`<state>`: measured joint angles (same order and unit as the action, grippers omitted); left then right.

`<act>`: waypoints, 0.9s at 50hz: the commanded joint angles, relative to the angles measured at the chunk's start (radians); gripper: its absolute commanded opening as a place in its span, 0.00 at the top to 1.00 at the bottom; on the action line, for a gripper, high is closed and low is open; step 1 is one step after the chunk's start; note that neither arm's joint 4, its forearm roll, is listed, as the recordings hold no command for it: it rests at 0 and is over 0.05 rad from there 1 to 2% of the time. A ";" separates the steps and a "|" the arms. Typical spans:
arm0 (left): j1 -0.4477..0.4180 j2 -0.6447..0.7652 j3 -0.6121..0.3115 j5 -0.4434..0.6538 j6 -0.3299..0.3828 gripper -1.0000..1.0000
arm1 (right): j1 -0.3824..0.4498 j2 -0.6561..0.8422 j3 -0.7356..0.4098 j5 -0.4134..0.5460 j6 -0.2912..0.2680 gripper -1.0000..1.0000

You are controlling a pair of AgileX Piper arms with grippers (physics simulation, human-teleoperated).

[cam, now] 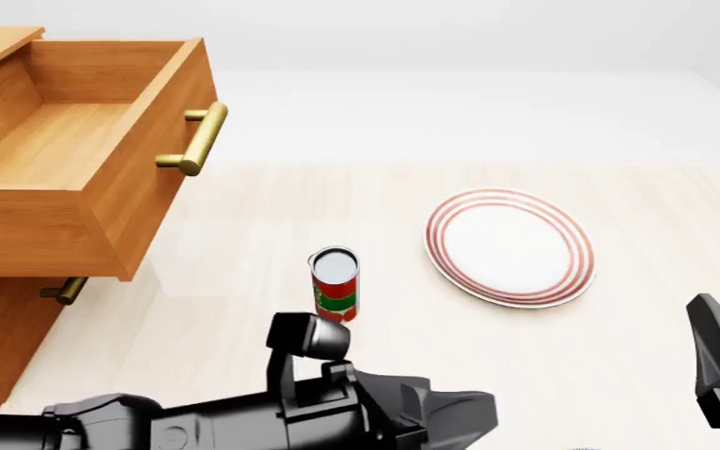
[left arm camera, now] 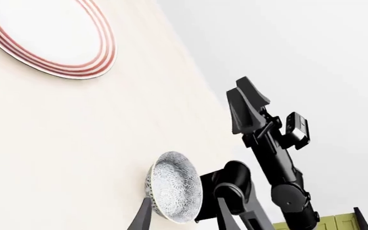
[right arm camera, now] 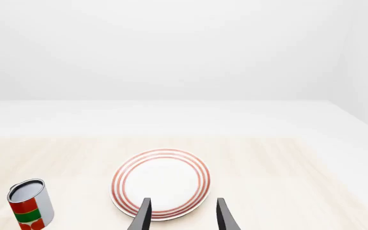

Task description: Put the bowl in the top drawer of the cabinet.

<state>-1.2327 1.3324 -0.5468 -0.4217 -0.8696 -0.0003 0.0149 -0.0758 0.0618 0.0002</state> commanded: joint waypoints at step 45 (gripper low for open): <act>0.018 0.219 0.039 -0.196 -0.123 0.00 | 0.000 -0.003 0.000 0.003 0.000 0.00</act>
<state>-1.2099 1.5151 -0.5072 -0.5951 -0.9782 -0.0003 0.0153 -0.0758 0.0613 0.0003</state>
